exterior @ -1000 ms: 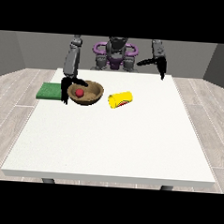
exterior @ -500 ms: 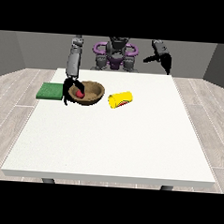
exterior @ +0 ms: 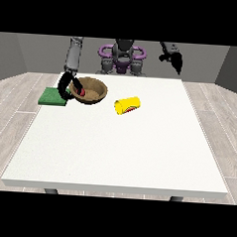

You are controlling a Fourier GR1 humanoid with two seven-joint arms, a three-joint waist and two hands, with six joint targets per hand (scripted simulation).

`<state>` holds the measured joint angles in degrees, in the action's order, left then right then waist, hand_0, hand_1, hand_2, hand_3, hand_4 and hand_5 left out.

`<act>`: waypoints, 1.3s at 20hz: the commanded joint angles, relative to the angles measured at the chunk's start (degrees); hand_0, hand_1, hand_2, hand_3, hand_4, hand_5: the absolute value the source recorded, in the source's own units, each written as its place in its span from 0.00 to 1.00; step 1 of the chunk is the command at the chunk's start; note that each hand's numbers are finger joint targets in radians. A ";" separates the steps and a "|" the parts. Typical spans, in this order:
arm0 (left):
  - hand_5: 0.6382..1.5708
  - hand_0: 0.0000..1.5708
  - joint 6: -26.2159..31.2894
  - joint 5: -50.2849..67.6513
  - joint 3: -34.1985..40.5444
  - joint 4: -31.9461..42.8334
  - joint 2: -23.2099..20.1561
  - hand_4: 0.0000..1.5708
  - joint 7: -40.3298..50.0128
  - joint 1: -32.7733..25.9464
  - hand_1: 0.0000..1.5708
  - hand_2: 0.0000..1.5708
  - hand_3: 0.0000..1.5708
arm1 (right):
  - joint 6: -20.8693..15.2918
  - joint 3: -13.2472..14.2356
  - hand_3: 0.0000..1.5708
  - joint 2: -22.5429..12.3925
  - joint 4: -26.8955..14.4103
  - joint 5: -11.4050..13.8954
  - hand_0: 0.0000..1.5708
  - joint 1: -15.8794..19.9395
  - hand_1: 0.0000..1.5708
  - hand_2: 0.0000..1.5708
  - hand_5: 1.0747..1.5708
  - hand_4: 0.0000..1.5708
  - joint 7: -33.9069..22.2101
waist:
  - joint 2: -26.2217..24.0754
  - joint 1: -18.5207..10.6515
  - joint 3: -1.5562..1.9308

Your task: Pick the cup and pour the ball into the bowl, then pick the bowl and place it on the pad

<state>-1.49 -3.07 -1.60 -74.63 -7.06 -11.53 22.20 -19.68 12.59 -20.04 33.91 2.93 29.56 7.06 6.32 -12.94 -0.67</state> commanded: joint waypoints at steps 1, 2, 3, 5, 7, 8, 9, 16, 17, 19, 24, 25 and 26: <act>0.83 0.00 1.02 2.43 5.09 6.32 -2.57 0.63 -1.80 -2.97 0.00 0.00 0.00 | 1.75 -4.47 0.55 -1.03 2.14 3.03 1.00 1.92 1.00 1.00 0.99 0.52 -11.92 | -6.15 6.28 0.54; 0.83 0.00 0.78 2.13 4.79 6.91 -2.39 0.64 -0.51 -2.46 0.00 0.00 0.00 | 2.05 -4.03 0.57 -2.30 2.93 2.52 1.00 5.78 1.00 1.00 0.99 0.51 -16.73 | -8.19 6.34 0.50; 0.82 0.00 0.85 2.25 5.41 7.07 -2.85 0.64 -1.68 -3.72 0.00 0.00 0.00 | 5.21 -4.42 0.56 -4.88 2.87 2.85 1.00 5.53 1.00 1.00 0.99 0.51 -17.74 | -7.80 7.27 0.56; 0.82 0.00 1.64 2.56 4.94 6.07 -2.42 0.64 -0.71 -5.69 0.00 0.00 0.00 | 4.73 -5.45 0.50 -2.81 4.30 3.41 1.00 5.10 1.00 1.00 1.00 0.52 -20.20 | -10.11 7.81 0.63; 0.83 0.00 0.37 2.34 5.51 5.45 -2.24 0.64 -0.15 -3.41 0.00 0.00 0.00 | 8.98 -2.42 0.46 -6.59 4.37 0.63 1.00 5.69 1.00 1.00 1.00 0.51 -18.81 | -7.53 9.16 0.66; 0.83 0.00 -0.05 1.42 4.19 4.57 -0.95 0.64 -2.84 -8.83 0.00 0.00 0.00 | 9.39 -1.90 0.49 -6.55 4.71 0.03 1.00 3.76 1.00 1.00 1.00 0.51 -18.81 | -9.47 8.24 0.66; 0.83 0.00 2.04 3.36 6.82 3.49 -4.30 0.63 -0.52 -3.82 0.00 0.00 0.00 | 9.62 0.75 0.48 -8.83 3.36 -1.34 1.00 3.56 1.00 1.00 1.00 0.50 -14.90 | -4.86 7.96 0.68; 0.88 0.00 4.03 5.19 10.72 8.44 -5.86 0.74 -5.87 -4.48 0.00 0.00 0.00 | 12.38 -1.50 0.14 -8.70 7.26 0.58 1.00 2.67 1.00 1.00 1.00 0.56 -17.14 | -4.20 10.47 0.65; 0.90 0.00 3.32 4.95 11.15 7.71 -6.41 0.77 -5.78 -2.05 0.00 0.00 0.00 | 10.37 -0.30 0.14 -8.04 5.99 0.51 1.00 2.20 1.00 1.00 1.00 0.56 -11.77 | -0.98 9.89 0.67; 0.94 0.00 7.81 9.36 15.66 7.72 -11.31 0.82 -5.24 -3.11 0.00 0.00 0.00 | 12.08 0.73 0.00 -10.35 5.67 -0.16 1.00 -0.64 1.00 1.00 1.00 0.57 -9.82 | -2.25 9.95 0.67; 1.00 0.00 16.01 16.45 24.64 10.20 -22.08 0.82 -8.49 0.62 0.00 0.00 0.00 | 13.31 5.34 0.00 -14.36 4.02 -3.23 1.00 2.19 1.00 1.00 1.00 0.55 -7.33 | 4.84 6.80 0.67; 1.00 0.00 17.57 17.12 26.35 11.30 -23.97 0.82 -9.66 -2.13 0.00 0.00 0.00 | 12.36 6.11 0.00 -14.24 3.79 -3.38 1.00 -0.68 1.00 1.00 1.00 0.55 -4.82 | 4.47 6.67 0.67; 1.00 0.00 19.71 19.34 27.92 13.44 -26.43 0.81 -6.70 0.20 0.00 0.00 0.00 | 11.20 4.83 0.00 -14.05 4.74 -2.18 1.00 1.52 1.00 1.00 1.00 0.52 -7.49 | 3.98 6.27 0.64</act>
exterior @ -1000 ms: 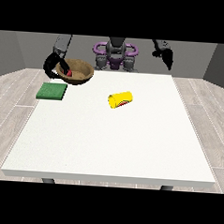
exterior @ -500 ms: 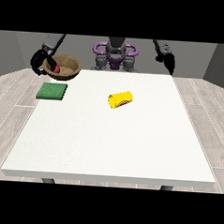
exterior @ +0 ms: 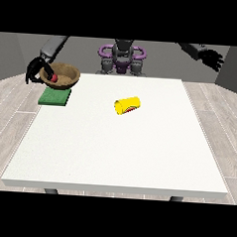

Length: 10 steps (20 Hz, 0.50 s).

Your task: Pick the cup and pour the ball into the bowl, then pick the bowl and place it on the pad

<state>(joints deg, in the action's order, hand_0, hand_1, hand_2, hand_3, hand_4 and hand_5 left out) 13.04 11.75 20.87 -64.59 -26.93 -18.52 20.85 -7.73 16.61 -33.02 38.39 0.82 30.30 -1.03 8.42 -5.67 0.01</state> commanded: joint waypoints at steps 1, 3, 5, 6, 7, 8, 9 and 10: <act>1.00 0.00 6.50 4.45 6.04 4.38 -6.74 0.82 -2.82 -0.87 0.00 0.00 0.00 | -0.40 1.33 0.00 -0.74 0.39 -0.39 1.00 -1.17 1.00 1.00 1.00 0.51 4.49 | 2.40 -0.62 -0.02; 1.00 0.00 9.24 4.94 7.51 7.97 -8.74 0.79 -4.50 -2.58 0.00 0.00 0.00 | 0.36 1.91 0.00 -0.38 0.64 -1.46 1.00 -1.24 1.00 1.00 0.99 0.50 2.91 | 1.70 0.07 -0.04; 0.99 0.00 9.58 6.59 9.84 9.73 -11.20 0.77 -5.08 0.54 0.00 0.00 0.00 | -1.02 2.83 0.00 -0.27 0.09 -1.56 1.00 -0.06 1.00 1.00 0.99 0.49 6.12 | 5.05 0.45 -0.01; 0.99 0.00 10.50 5.88 9.54 11.52 -12.05 0.77 -6.28 1.02 0.00 0.00 0.00 | -2.21 1.76 0.00 1.10 0.87 -0.94 1.00 0.95 1.00 1.00 0.99 0.48 3.95 | 4.56 0.95 -0.03; 0.98 0.00 10.74 5.95 9.12 11.13 -12.45 0.76 -4.34 0.75 0.00 0.00 0.00 | -2.68 1.34 0.00 1.75 0.34 -0.65 1.00 0.94 1.00 1.00 0.99 0.48 2.31 | 2.65 0.56 -0.02; 0.99 0.00 7.24 5.11 6.59 6.12 -7.62 0.76 -3.45 -0.39 0.00 0.00 0.00 | -1.41 3.42 0.00 -0.61 -3.72 -1.44 1.00 0.98 1.00 1.00 0.99 0.44 4.24 | 2.87 -0.34 0.02; 0.99 0.00 9.41 5.41 9.25 9.29 -11.10 0.75 -7.06 -0.47 0.00 0.00 0.00 | -4.49 6.37 0.16 -0.09 -2.46 -3.88 1.00 1.39 1.00 1.00 0.98 0.35 3.74 | 5.81 -0.14 0.00; 0.99 0.00 11.49 7.36 10.44 10.70 -14.00 0.76 -4.78 2.19 0.00 0.00 0.00 | -4.36 5.94 0.45 -3.76 -2.97 -2.44 1.00 2.81 1.00 1.00 0.98 0.00 1.33 | 7.32 0.07 -0.01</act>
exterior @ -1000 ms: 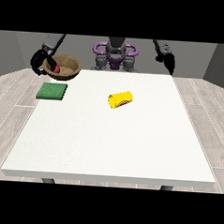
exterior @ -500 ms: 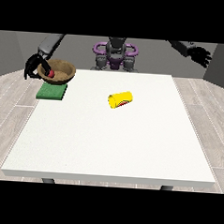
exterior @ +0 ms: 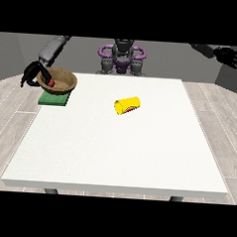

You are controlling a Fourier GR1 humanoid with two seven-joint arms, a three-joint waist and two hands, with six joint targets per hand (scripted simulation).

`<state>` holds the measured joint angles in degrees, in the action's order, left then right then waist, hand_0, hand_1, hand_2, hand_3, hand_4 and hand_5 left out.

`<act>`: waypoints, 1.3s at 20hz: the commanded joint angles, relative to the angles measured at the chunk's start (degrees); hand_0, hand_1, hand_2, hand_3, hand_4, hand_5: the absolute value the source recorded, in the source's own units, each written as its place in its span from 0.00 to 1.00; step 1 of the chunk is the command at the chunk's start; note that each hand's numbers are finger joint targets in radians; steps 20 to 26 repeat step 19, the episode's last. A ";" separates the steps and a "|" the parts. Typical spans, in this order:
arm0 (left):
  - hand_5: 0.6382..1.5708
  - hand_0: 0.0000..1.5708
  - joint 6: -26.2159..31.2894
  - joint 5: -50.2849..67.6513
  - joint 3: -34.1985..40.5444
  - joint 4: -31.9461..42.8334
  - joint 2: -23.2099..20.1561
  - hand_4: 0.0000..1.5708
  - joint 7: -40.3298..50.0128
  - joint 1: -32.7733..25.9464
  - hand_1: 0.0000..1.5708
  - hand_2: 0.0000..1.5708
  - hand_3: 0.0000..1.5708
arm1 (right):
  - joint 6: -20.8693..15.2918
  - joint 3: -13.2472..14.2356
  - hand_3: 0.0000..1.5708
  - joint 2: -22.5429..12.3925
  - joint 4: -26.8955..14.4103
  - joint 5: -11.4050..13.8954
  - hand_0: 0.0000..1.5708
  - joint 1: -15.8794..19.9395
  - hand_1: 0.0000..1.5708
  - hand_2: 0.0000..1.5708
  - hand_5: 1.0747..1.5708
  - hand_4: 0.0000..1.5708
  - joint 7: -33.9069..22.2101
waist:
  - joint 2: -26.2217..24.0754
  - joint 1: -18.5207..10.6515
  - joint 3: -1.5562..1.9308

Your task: Pick the cup and pour the ball into the bowl, then pick the bowl and place it on the pad

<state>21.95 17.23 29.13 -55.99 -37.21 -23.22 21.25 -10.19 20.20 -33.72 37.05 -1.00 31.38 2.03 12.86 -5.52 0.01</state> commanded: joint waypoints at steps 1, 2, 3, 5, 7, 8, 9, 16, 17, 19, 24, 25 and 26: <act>0.98 0.00 0.06 0.57 0.99 0.74 -1.76 0.76 0.48 0.78 0.00 0.00 0.00 | -2.42 0.91 0.66 -3.71 -2.05 1.55 0.99 0.08 0.99 1.00 0.98 0.00 0.49 | 1.88 0.39 0.01; 0.99 0.00 3.10 1.37 1.67 -0.12 -1.45 0.76 -3.94 -1.32 0.00 0.00 0.00 | -1.03 4.01 0.83 -4.96 -4.33 -0.97 0.78 -0.34 0.78 0.90 0.96 0.00 3.12 | 4.69 -1.33 0.03; 0.98 0.00 1.21 1.39 0.88 -2.15 -0.49 0.75 -2.36 0.18 0.00 0.00 0.00 | -0.58 3.44 0.74 -4.63 -6.21 -0.57 0.69 1.51 0.69 0.78 0.90 0.00 2.66 | 5.41 -2.00 0.05; 0.98 0.00 -0.12 0.52 1.24 1.58 -1.36 0.75 -2.59 1.64 0.00 0.00 0.00 | 3.56 2.40 0.67 -5.40 -4.75 -1.32 0.39 3.45 0.39 0.43 0.90 0.00 -0.83 | 4.55 0.56 0.00; 0.98 0.00 1.75 0.50 0.72 1.29 -2.41 0.75 -1.07 -0.11 0.00 0.00 0.00 | 1.35 1.22 0.46 -2.33 -5.30 -0.40 0.20 2.57 0.20 0.31 0.85 0.00 -0.55 | 1.57 -0.89 0.01; 0.98 0.00 0.03 -0.45 0.43 1.31 -0.13 0.75 -4.20 -0.65 0.00 0.00 0.00 | 2.42 1.47 0.41 -1.48 -5.28 -1.11 0.00 2.17 0.00 0.27 0.78 0.00 0.78 | 2.12 -0.01 0.00; 0.98 0.00 -2.07 0.43 -0.75 -3.52 0.33 0.75 1.81 0.59 0.00 0.00 0.00 | 2.48 0.97 0.28 -2.02 -7.65 -0.22 0.00 3.23 0.00 0.23 0.68 0.00 -0.21 | 0.29 -1.35 0.05; 0.99 0.00 -6.31 -2.11 -11.16 -12.38 11.20 0.57 12.33 -0.70 0.00 0.00 0.00 | 6.42 -1.29 0.00 -6.89 -8.59 1.70 0.00 5.37 0.00 0.00 0.57 0.00 -8.95 | -12.87 -1.81 0.04; 0.99 0.00 -8.24 -3.51 -11.07 -9.60 11.69 0.57 11.83 -0.68 0.00 0.00 0.00 | 5.99 -2.65 0.06 -2.56 -5.48 1.57 0.00 5.96 0.00 0.00 0.61 0.17 -7.87 | -14.30 1.22 -0.03; 0.99 0.00 -7.28 -3.93 -10.51 -5.93 10.84 0.57 12.12 -3.14 0.00 0.00 0.00 | 8.16 -3.23 0.00 1.10 -2.27 -0.15 0.00 8.52 0.00 0.00 0.72 0.30 -8.94 | -19.50 2.67 -0.13; 0.99 0.00 -7.28 -3.93 -10.51 -5.93 10.84 0.57 12.12 -3.14 0.00 0.00 0.00 | 8.16 -3.23 0.00 1.10 -2.27 -0.15 0.00 8.52 0.00 0.00 0.72 0.30 -8.94 | -19.50 2.67 -0.13; 0.99 0.00 -7.28 -3.93 -10.51 -5.93 10.84 0.57 12.12 -3.14 0.00 0.00 0.00 | 8.16 -3.23 0.00 1.10 -2.27 -0.15 0.00 8.52 0.00 0.00 0.72 0.30 -8.94 | -19.50 2.67 -0.13; 0.99 0.00 -7.28 -3.93 -10.51 -5.93 10.84 0.57 12.12 -3.14 0.00 0.00 0.00 | 8.16 -3.23 0.00 1.10 -2.27 -0.15 0.00 8.52 0.00 0.00 0.72 0.30 -8.94 | -19.50 2.67 -0.13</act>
